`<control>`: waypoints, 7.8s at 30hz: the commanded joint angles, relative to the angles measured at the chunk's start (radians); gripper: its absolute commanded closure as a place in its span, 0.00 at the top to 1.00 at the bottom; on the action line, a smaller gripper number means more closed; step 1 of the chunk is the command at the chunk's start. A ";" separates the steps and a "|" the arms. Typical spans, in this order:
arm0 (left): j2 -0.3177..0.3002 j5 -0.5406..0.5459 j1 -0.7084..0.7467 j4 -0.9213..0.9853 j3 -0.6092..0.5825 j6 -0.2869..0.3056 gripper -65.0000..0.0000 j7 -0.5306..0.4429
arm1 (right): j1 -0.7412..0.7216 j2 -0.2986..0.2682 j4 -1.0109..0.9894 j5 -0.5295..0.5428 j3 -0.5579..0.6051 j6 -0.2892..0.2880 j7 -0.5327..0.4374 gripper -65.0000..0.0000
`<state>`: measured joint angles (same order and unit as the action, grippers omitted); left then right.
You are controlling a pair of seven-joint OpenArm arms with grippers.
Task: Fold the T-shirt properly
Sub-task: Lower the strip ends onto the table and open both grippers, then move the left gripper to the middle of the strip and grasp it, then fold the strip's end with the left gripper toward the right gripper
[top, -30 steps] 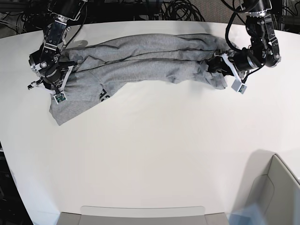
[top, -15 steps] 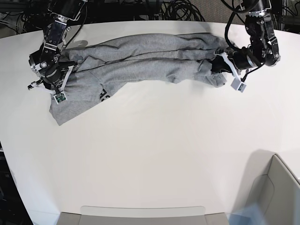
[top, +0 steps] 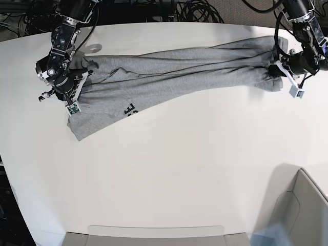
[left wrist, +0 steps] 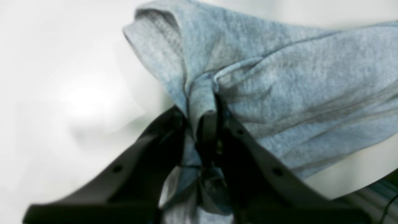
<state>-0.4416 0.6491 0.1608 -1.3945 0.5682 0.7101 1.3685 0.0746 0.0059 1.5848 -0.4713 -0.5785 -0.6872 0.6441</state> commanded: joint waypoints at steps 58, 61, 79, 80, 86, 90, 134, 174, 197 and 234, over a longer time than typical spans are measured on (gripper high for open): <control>0.244 0.490 -0.010 -0.535 -0.590 -1.196 0.00 0.028 | -0.080 0.122 0.263 -0.042 -0.179 -0.011 0.021 0.52; 0.293 0.432 -0.043 -0.474 -0.621 -1.239 0.00 0.028 | -0.080 0.122 0.257 -0.042 -0.179 -0.011 0.021 0.52; 0.353 0.426 -0.111 -0.464 -0.721 -1.288 0.00 -0.122 | -0.080 0.119 0.242 -0.042 -0.179 -0.011 0.021 0.52; 0.352 0.421 -0.120 -0.461 -0.747 -1.288 0.00 -0.140 | -0.080 0.119 0.242 -0.042 -0.177 -0.011 0.021 0.52; 0.358 0.277 -0.126 -0.455 -0.833 -1.288 0.00 -0.205 | -0.080 0.122 0.242 -0.042 -0.177 -0.011 0.021 0.52; 0.358 0.269 -0.166 -0.411 -0.868 -1.288 0.00 -0.223 | -0.077 0.121 0.242 -0.042 -0.177 -0.011 0.021 0.52; 0.350 0.271 -0.258 -0.371 -1.043 -1.408 0.41 -0.202 | -0.074 0.118 0.194 -0.043 -0.179 -0.011 0.021 0.52; 0.304 0.274 -0.274 -0.411 -1.052 -1.408 0.57 -0.194 | -0.074 0.119 0.194 -0.043 -0.177 -0.011 0.021 0.52; 0.304 0.275 -0.272 -0.458 -1.045 -1.408 0.56 -0.192 | -0.075 0.119 0.194 -0.043 -0.177 -0.011 0.021 0.52; 0.301 0.334 -0.303 -0.584 -0.985 -1.408 0.25 -0.137 | -0.158 0.147 0.225 -0.043 -0.176 -0.011 0.032 0.52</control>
<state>-0.1455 0.9569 -0.1253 -1.9656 -0.4156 -0.6720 1.2087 -0.0685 0.1513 1.7878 -0.5236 -0.7570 -0.6872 0.6899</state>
